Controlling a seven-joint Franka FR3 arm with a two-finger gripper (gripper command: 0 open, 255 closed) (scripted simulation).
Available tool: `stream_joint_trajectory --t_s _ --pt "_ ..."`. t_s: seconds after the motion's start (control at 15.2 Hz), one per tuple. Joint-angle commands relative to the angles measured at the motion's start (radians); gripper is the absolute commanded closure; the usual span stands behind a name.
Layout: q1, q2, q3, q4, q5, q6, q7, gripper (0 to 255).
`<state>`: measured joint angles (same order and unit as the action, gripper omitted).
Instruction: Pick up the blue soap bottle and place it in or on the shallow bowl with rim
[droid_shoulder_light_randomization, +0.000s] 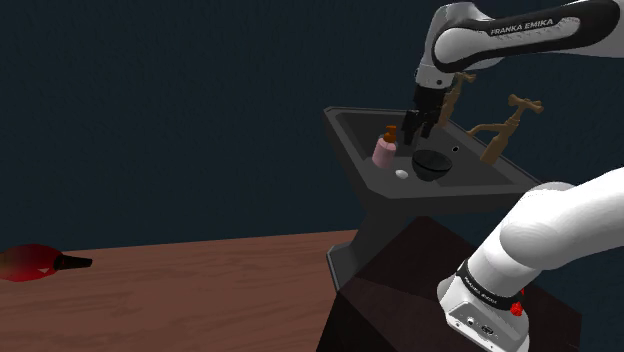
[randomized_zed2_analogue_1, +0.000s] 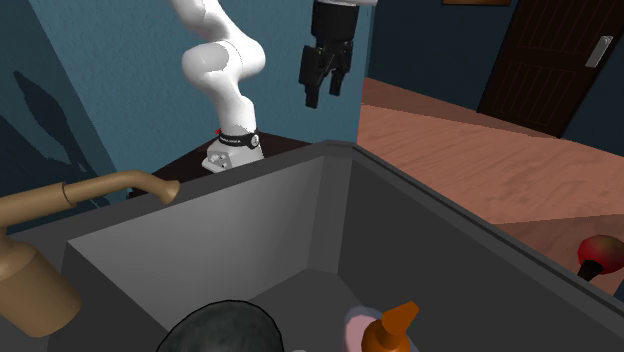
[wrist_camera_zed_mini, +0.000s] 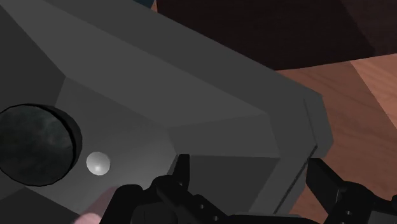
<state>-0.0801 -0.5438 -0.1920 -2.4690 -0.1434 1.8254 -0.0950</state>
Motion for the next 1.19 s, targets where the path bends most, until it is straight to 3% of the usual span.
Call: stream_joint_trajectory --t_s 0.0,0.53,1.12 --pt "-0.010 0.066 -0.033 0.022 -0.006 0.057 -0.027 0" --pt "-0.038 0.331 -0.156 0.131 0.035 0.252 -0.151 0" --pt "-0.090 0.671 -0.238 0.347 0.218 0.385 -0.344 0"
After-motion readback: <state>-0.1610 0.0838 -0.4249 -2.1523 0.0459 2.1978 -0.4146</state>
